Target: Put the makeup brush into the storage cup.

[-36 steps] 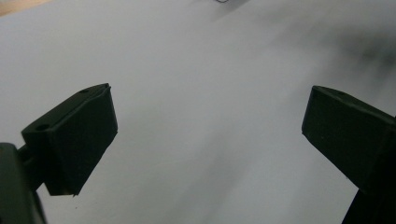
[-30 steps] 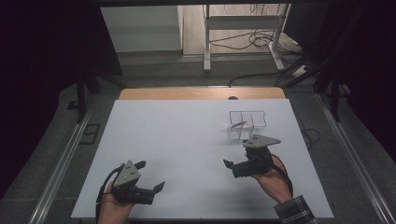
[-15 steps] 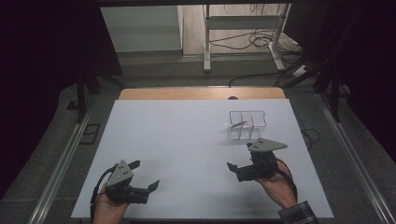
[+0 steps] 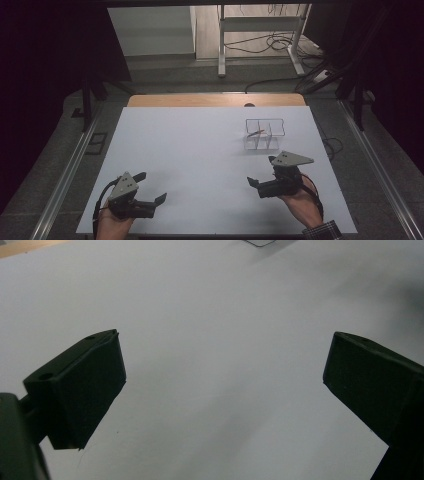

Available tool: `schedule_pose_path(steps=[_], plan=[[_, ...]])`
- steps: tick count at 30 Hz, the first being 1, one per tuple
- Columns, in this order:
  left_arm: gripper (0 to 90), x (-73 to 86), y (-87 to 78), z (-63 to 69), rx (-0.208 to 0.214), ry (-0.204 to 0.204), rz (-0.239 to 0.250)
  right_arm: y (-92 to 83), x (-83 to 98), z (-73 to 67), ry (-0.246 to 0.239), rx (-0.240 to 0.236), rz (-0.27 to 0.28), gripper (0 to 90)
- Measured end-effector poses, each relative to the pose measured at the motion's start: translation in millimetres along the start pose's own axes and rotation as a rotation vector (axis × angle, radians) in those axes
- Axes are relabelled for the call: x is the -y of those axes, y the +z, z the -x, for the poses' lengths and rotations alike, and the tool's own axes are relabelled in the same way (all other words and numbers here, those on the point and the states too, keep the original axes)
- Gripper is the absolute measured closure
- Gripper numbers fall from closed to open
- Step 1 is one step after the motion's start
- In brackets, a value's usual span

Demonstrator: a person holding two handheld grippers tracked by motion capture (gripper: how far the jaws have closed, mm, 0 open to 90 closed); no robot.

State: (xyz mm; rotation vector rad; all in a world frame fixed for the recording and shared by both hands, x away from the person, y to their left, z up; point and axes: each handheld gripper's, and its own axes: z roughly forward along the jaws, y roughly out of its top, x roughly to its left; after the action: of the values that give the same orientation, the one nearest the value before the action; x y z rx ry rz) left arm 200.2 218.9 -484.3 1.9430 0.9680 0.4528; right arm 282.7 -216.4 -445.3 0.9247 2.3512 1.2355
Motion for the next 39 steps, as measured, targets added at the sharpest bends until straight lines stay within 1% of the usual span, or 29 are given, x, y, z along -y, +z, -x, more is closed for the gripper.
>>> schedule_pose_path(steps=[8, 30, 39], plan=[[3.7, 3.5, -5.5, -4.0, -0.005, -0.020, 0.008, -6.3, 5.8, 0.6, 0.006, 0.004, -0.001, 0.0], [3.8, 8.0, -11.2, -6.2, -0.002, -0.033, 0.007, -22.2, 21.9, 3.9, 0.020, 0.027, -0.007, 0.0], [3.8, 8.1, -10.7, -6.1, 0.002, -0.035, 0.004, -31.2, 28.3, 5.2, 0.022, 0.048, -0.007, 0.0]])
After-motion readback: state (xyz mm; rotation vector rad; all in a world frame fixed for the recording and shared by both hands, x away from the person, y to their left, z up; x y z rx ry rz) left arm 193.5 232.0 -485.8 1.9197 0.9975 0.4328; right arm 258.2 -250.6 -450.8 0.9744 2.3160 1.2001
